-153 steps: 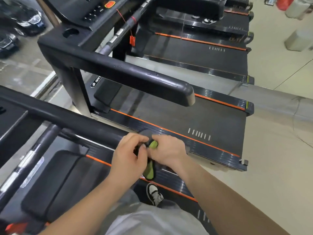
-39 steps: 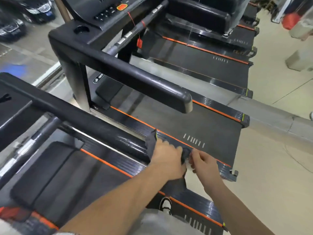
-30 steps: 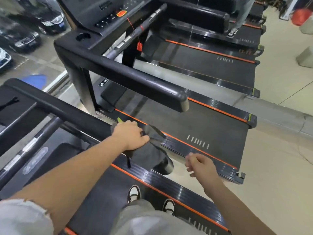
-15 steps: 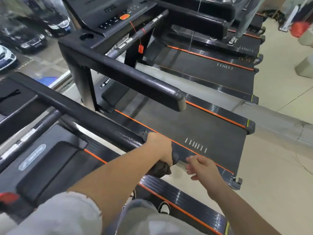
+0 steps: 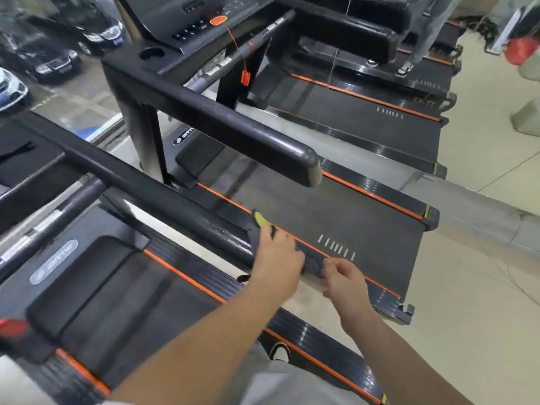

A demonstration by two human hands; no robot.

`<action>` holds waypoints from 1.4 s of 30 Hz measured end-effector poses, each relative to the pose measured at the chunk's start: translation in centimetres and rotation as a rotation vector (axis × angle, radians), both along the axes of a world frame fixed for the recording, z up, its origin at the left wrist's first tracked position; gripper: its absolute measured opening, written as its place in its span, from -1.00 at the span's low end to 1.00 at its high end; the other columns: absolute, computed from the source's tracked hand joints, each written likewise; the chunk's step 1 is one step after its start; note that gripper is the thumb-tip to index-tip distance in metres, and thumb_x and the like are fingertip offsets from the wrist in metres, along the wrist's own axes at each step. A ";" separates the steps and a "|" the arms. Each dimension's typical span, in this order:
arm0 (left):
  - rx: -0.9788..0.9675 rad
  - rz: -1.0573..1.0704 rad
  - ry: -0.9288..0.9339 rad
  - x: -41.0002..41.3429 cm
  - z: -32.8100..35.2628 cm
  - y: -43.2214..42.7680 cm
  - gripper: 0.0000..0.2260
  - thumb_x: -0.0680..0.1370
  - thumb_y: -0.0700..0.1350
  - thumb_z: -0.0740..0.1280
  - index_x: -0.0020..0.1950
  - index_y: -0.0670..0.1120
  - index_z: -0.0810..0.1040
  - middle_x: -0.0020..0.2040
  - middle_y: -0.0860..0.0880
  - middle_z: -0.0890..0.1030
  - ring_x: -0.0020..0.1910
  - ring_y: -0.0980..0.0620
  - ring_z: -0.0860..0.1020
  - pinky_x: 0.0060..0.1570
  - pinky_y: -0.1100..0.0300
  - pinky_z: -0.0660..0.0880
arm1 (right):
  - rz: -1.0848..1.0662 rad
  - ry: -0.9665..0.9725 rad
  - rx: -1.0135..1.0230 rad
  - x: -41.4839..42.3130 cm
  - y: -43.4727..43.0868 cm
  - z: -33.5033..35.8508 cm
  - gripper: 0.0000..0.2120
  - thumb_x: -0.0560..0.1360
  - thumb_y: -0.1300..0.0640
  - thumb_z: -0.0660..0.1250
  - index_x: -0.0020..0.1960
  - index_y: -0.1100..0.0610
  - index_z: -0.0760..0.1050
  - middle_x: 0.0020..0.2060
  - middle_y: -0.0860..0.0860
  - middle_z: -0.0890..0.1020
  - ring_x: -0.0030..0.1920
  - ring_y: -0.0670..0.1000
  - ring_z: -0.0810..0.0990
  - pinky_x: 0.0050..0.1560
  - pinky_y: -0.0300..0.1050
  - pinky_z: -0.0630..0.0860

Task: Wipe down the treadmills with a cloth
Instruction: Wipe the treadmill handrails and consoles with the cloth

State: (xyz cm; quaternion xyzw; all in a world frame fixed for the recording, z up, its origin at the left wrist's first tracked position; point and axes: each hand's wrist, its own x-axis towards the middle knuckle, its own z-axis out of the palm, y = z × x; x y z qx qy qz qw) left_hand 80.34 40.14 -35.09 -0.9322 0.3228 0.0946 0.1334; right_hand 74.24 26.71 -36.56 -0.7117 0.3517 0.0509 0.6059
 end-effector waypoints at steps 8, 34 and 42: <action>-0.492 0.065 -0.209 -4.1 -5.5 8.6 -0.49 0.42 -0.07 0.30 0.40 0.09 0.52 0.47 -0.02 0.47 0.53 -0.17 0.34 0.50 -0.34 0.19 | 0.171 -0.112 -0.199 3.8 3.5 1.0 -0.79 0.63 0.17 0.30 -0.14 0.19 0.61 -0.36 0.08 0.55 -0.32 0.01 0.45 -0.25 -0.13 0.41; -0.816 0.848 -0.194 1.1 -4.2 9.8 -0.46 0.55 0.31 0.22 0.49 0.14 0.44 0.27 -0.16 0.49 0.49 -0.37 0.25 0.53 -0.39 0.02 | 0.426 -0.167 -0.392 13.1 9.3 1.3 -0.50 0.64 -0.14 0.18 -0.18 0.31 0.45 -0.31 0.18 0.56 -0.24 0.18 0.49 -0.12 0.03 0.49; -0.400 0.712 -0.246 11.5 0.0 19.3 -0.60 0.56 0.23 0.15 0.07 0.06 0.70 0.11 0.02 0.64 0.32 -0.10 0.44 0.54 -0.30 -0.01 | 0.490 -0.159 -0.320 15.4 12.0 1.6 -0.59 0.63 -0.05 0.24 -0.14 0.31 0.48 -0.33 0.09 0.48 -0.27 -0.03 0.41 -0.17 -0.08 0.39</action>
